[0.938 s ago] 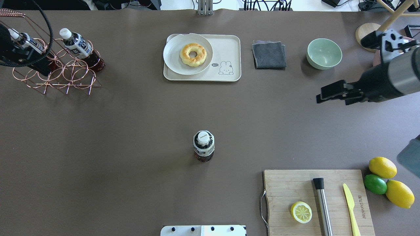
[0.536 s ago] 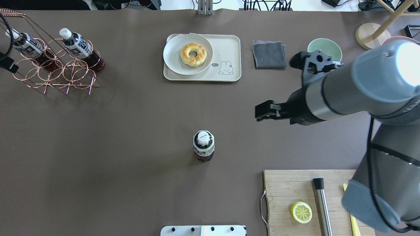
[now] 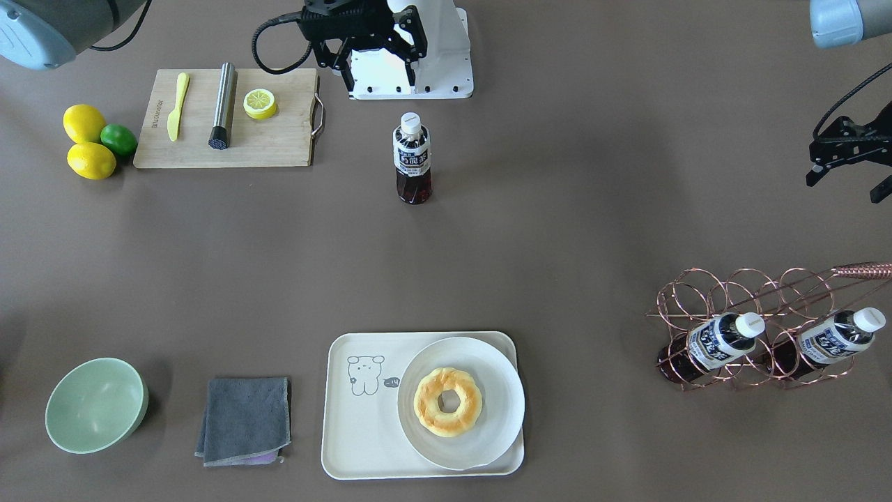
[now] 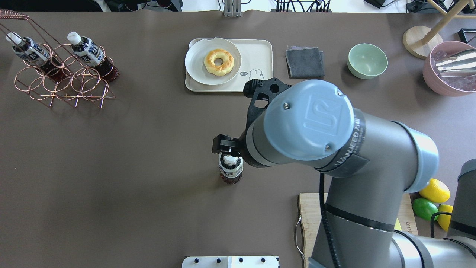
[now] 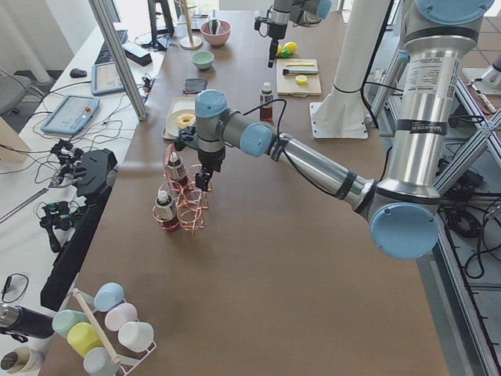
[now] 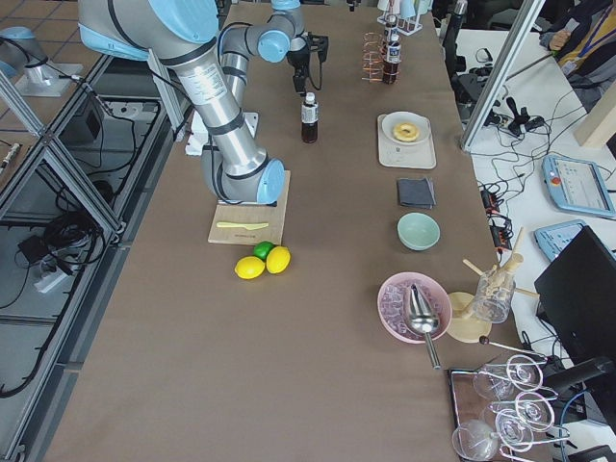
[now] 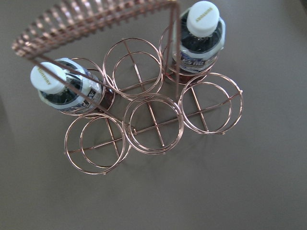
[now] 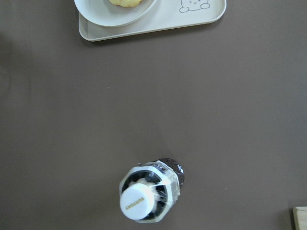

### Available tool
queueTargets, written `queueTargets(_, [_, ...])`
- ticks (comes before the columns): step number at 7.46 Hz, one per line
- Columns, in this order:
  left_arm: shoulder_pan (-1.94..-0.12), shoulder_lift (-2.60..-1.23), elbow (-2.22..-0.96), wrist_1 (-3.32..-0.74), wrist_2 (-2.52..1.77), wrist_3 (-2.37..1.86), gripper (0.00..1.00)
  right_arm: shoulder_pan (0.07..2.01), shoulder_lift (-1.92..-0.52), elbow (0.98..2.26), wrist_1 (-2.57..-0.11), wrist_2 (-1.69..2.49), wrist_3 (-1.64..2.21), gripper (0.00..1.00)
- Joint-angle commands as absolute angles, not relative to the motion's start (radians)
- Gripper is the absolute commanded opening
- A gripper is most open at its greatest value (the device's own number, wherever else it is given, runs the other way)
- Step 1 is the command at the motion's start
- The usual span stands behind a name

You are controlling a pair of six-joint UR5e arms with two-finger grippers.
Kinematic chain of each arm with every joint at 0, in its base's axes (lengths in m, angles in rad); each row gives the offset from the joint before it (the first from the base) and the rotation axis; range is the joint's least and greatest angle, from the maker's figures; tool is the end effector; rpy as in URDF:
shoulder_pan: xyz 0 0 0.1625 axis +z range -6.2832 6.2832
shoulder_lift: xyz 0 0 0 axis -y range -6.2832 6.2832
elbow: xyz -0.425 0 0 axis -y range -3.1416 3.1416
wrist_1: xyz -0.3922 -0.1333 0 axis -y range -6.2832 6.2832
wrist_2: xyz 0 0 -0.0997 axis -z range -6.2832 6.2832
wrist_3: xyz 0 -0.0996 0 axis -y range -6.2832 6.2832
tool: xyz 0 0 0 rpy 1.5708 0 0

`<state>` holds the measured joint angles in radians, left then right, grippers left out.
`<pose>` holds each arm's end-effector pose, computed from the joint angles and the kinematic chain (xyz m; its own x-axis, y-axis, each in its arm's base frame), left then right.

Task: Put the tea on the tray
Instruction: 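Move the right gripper over the standing tea bottle while left arm retracts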

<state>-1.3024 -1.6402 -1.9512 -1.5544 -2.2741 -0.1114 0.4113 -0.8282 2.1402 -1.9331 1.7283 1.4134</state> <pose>0.0675 -0.5052 0.4430 0.6860 0.3640 -0.6300 -0.1654 0.9212 0.3521 -0.4349 -0.3181 0.0726 0.5704 0.0799 0.8175 -0.1909 0.9809 0.0373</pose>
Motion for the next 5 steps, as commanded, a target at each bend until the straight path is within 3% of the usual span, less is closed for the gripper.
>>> queueTargets(1, [-1.359, -1.533, -1.982, -1.627, -2.336, -0.094, 0.92, 0.387, -0.752, 2.019, -1.937, 1.703, 1.398, 0.93])
queueTargets(3, [-1.371, -1.519, -1.982, -1.644, -2.370, -0.094, 0.92, 0.387, -0.735, 1.964, -1.939, 1.692, 1.347, 0.90])
queueTargets(5, [-1.373, -1.517, -1.991, -1.646, -2.370, -0.094, 0.92, 0.380, -0.736, 1.939, -1.939, 1.689, 1.345, 0.81])
